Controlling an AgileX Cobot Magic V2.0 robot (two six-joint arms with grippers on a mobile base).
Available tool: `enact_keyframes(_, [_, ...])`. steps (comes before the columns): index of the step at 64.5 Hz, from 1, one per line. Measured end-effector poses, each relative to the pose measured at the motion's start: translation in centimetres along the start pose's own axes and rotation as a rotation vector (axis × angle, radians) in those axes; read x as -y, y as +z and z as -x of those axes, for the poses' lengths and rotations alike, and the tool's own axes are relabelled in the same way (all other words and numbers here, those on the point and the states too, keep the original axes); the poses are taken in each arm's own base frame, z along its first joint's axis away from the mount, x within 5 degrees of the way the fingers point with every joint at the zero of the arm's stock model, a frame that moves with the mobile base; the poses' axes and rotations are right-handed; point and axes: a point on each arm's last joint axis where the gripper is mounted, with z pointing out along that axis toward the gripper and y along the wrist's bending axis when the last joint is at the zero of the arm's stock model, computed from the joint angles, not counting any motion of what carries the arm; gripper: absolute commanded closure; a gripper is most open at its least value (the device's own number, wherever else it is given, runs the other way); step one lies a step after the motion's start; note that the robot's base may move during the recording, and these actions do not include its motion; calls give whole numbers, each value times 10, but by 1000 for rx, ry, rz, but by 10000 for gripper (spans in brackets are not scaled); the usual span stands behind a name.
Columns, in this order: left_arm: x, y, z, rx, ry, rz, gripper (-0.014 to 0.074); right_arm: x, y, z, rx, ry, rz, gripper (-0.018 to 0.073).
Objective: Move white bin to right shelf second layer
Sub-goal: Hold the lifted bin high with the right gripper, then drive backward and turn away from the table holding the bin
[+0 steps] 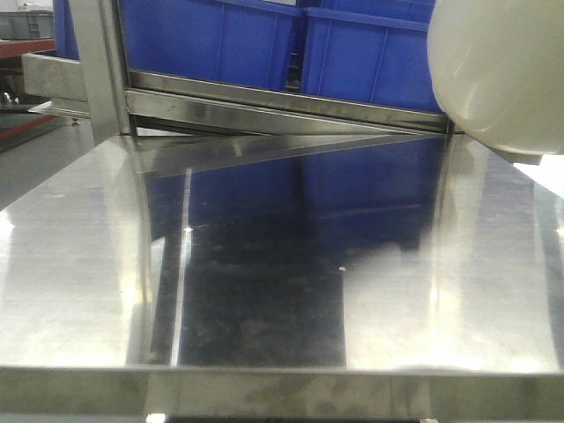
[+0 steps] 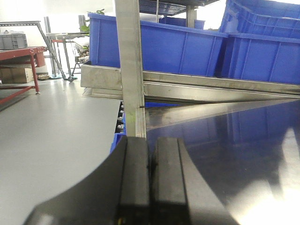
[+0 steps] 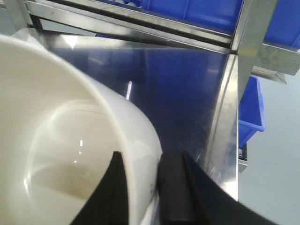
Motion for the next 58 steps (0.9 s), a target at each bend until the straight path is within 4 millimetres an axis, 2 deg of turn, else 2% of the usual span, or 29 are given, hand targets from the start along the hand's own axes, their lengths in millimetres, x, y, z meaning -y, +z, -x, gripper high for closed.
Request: enact_keyframes(58, [0, 0, 0, 0, 0, 0, 512, 0, 0, 0, 0, 0, 0, 503])
